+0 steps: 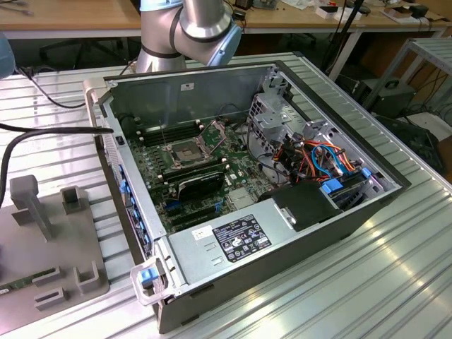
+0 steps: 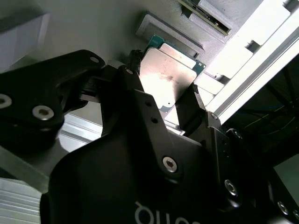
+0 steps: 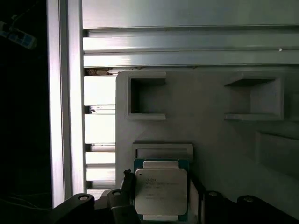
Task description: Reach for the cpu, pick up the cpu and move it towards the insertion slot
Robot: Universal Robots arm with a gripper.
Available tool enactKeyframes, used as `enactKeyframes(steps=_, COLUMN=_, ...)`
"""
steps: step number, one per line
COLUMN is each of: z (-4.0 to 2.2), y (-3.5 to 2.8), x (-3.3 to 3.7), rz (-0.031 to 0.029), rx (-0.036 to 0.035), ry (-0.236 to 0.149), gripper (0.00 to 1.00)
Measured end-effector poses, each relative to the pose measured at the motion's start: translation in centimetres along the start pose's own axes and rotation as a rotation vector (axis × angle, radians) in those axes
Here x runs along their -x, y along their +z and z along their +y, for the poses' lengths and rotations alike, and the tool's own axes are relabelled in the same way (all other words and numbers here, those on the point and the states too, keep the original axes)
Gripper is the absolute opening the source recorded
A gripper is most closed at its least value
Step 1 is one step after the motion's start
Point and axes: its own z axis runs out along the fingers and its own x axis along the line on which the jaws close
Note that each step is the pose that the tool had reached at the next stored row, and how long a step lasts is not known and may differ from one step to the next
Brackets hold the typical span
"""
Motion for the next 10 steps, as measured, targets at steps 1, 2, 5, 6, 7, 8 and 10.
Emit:
enactKeyframes(steps=1, z=0.0, y=-0.2, x=0.0, rz=0.0001, rx=0.0, ry=0.0, gripper=0.55)
enactKeyframes(steps=2, z=0.0, y=-0.4, x=-0.01, rz=0.0001, rx=0.0, ry=0.0, gripper=0.55)
enactKeyframes(steps=5, z=0.0, y=-1.02, x=-0.01, rz=0.0, rx=0.0, ry=0.0, gripper=0.55)
enactKeyframes(steps=6, z=0.0, y=-1.12, x=-0.02, rz=0.0001, rx=0.0, ry=0.0, gripper=0.55)
enactKeyframes(steps=7, z=0.0, y=-1.22, x=-0.02, rz=0.0, rx=0.0001, ry=0.0, gripper=0.55)
enactKeyframes(steps=8, z=0.0, y=-1.3, x=-0.02, rz=0.0001, rx=0.0, ry=0.0, gripper=0.55)
enactKeyframes(steps=10, z=0.0, y=-1.48, x=-0.02, rz=0.0001, rx=0.0, ry=0.0, gripper=0.55)
